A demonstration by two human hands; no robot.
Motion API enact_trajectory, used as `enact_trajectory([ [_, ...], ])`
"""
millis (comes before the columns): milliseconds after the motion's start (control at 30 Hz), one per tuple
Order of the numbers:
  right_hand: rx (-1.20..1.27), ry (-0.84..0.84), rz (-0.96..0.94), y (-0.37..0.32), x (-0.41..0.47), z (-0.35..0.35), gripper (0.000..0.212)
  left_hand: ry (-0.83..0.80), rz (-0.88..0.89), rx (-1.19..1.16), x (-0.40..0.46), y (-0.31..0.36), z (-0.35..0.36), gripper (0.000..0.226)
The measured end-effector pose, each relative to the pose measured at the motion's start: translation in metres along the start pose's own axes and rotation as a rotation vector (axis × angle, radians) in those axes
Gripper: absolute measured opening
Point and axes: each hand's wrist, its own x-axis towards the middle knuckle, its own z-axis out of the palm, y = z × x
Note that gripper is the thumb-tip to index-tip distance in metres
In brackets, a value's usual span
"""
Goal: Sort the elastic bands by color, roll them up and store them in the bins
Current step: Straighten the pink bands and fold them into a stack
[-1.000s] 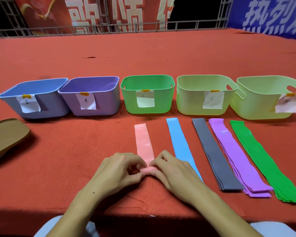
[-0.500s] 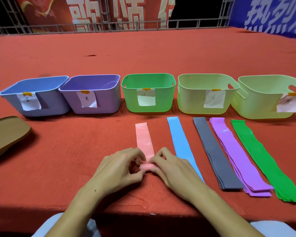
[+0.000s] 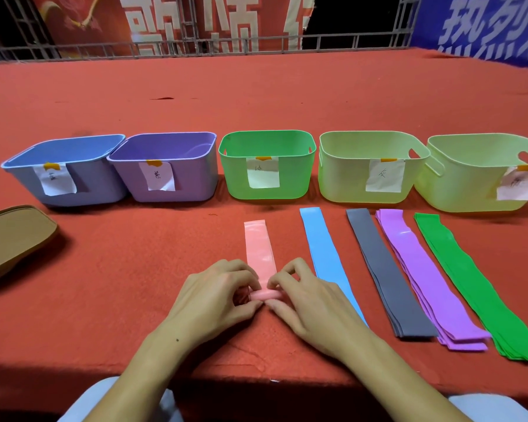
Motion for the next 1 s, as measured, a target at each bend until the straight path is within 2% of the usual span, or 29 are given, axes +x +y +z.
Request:
enact_trajectory([
  [100, -0.010, -0.013, 0.011, 0.001, 0.002, 0.000, 0.035, 0.005, -0.005, 0.011, 0.000, -0.002, 0.001, 0.028],
  [333, -0.039, -0.012, -0.001, 0.001, 0.006, 0.002, 0.024, 0.020, -0.009, -0.015, -0.001, 0.002, -0.001, 0.033],
  [400, -0.053, -0.023, 0.003, 0.001, 0.006, 0.002, 0.026, 0.012, -0.012, -0.025, -0.002, 0.003, -0.002, 0.037],
  [600, -0.087, -0.037, -0.007, -0.001, 0.003, 0.000, 0.040, -0.002, -0.006, -0.015, 0.002, -0.002, 0.001, 0.029],
  [900, -0.064, 0.001, -0.023, -0.003, 0.002, -0.002, 0.034, 0.010, 0.001, -0.059, 0.002, -0.006, 0.000, 0.050],
  [1000, -0.078, 0.014, -0.016, -0.002, 0.004, -0.001, 0.029, 0.031, -0.010, -0.103, 0.000, -0.004, -0.002, 0.038],
])
